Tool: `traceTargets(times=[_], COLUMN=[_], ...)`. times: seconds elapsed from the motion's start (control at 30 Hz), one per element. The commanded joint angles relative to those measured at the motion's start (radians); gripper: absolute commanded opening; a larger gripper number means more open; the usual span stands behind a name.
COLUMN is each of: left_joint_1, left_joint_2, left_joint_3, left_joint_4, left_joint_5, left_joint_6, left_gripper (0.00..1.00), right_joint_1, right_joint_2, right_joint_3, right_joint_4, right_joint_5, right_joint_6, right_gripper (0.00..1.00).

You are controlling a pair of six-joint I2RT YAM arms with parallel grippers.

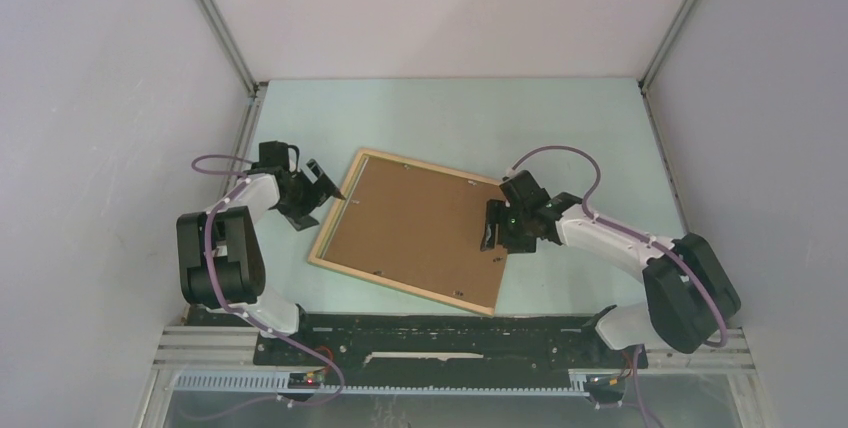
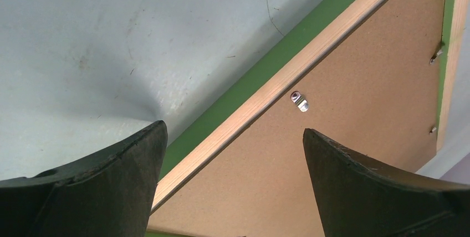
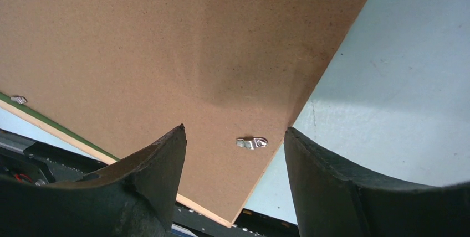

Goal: Put the photo into the frame

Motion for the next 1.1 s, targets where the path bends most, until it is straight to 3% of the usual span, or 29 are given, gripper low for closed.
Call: traceTargets(times=[0.0, 0.4, 0.6, 0.8, 0.93, 1.07], left_joint_1=[0.007, 0.006, 0.005, 0.005, 0.006, -0.001], left_joint_2=[-0.017, -0.015, -0.011, -0.027, -0.019, -0.035], left_joint_3=[-0.008, -0.017, -0.022, -0.021, -0.019, -0.038], left_joint_4=[0.022, 0.03, 0.039, 0.03, 0.03, 0.037], left_joint_5=[0.017, 0.044, 0.057, 0.04, 0.055, 0.051], left_joint_6=[0.02, 0.011, 0.006, 0.02, 0.012, 0.003], left_gripper=[1.0, 1.0, 1.0, 1.0, 1.0, 1.0], right_joint_1=[0.024, 0.058, 0.064, 0.07, 0.0, -0.157], right_joint_2=[0.02, 0.087, 0.128, -0.048, -0.124, -0.094], right_joint_3=[0.002, 0.001, 0.004, 0.041, 0.013, -0.037], right_joint_4=[0.045, 0.11, 0.319, 0.179, 0.107, 0.1], right_joint_5=[0.007, -0.03, -0.126, -0.043, -0.011, -0.055], right_joint_6=[0.032, 0.053, 0.082, 0.014, -0.047, -0.087], right_gripper=[0.73, 0.73, 0.72, 0.74, 0.8, 0.81])
